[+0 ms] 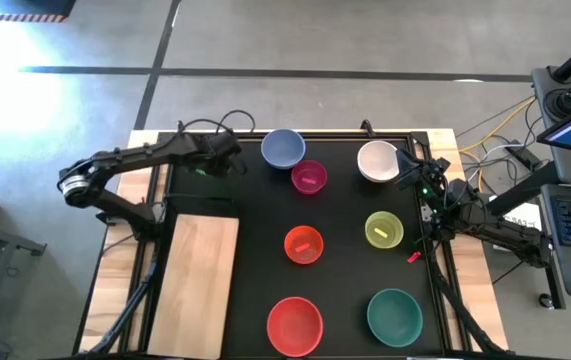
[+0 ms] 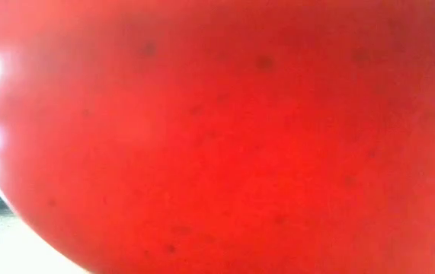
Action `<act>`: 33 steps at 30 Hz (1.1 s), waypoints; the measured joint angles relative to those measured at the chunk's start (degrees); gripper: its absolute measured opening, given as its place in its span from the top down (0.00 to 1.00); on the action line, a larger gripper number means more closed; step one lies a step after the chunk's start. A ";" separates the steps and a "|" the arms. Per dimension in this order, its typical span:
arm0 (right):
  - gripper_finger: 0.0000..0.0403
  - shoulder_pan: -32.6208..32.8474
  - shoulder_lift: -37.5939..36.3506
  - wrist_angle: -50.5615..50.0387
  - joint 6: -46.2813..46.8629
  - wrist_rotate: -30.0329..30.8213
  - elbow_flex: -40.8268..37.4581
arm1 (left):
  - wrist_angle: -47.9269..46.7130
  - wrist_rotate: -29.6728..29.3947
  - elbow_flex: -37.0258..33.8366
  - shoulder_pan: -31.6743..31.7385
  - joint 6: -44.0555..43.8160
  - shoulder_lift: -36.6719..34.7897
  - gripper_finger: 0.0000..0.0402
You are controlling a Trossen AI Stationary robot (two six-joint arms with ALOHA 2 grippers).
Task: Place and stack bowls onto a shelf
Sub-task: Put the light green bowl on the shelf
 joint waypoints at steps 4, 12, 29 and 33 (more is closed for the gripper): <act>0.68 0.00 -0.01 0.00 -0.01 0.01 -0.02 | 0.38 -3.42 2.81 -1.75 1.28 -1.42 1.00; 0.68 0.00 -0.02 0.00 -0.02 0.00 0.00 | 2.35 -8.84 10.81 -10.87 5.96 -2.43 1.00; 0.68 0.00 0.00 0.00 -0.02 0.02 0.00 | 4.25 -8.63 19.89 -46.16 -5.42 1.09 1.00; 0.68 0.01 -0.01 0.00 -0.01 0.02 -0.01 | 3.15 -8.54 19.81 -51.89 -17.50 1.61 1.00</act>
